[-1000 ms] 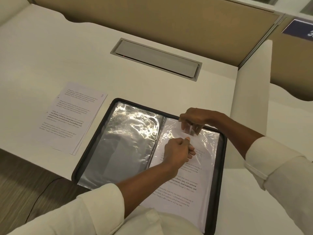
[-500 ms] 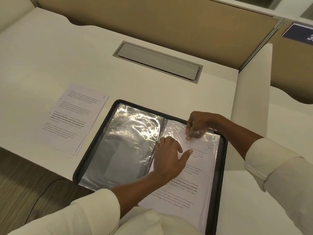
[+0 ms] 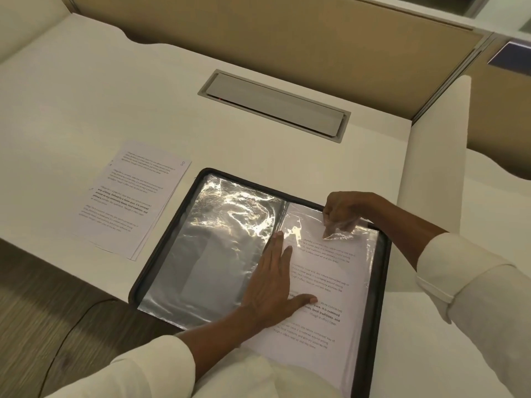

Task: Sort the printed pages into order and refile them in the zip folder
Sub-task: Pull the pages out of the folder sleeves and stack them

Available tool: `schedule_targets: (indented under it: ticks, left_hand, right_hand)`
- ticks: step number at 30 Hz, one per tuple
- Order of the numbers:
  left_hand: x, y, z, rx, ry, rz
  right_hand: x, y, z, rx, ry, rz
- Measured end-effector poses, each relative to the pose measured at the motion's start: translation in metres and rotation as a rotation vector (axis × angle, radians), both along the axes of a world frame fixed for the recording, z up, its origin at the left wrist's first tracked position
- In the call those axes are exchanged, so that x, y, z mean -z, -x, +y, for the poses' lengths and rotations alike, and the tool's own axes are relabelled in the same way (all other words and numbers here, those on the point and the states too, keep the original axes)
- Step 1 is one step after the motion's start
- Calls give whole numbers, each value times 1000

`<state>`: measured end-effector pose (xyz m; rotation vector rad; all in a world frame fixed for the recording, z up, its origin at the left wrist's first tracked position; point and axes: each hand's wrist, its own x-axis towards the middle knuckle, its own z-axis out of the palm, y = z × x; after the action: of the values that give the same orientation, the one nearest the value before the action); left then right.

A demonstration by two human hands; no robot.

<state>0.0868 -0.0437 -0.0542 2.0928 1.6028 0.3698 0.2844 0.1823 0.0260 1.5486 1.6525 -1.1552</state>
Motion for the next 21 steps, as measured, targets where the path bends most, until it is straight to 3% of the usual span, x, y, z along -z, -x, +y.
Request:
schedule_targets:
  ticks: [8,15,21]
  left_hand:
    - [2,0,-3,33,-98,-25]
    - [5,0,-5,38,-135,-27]
    - [4,1,-5,56,-119,-8]
  right_hand:
    - [2,-21,14,111,-138,83]
    - [-4,-31,26,45,-469,37]
    - [-15,-38,43,163,-705,-1]
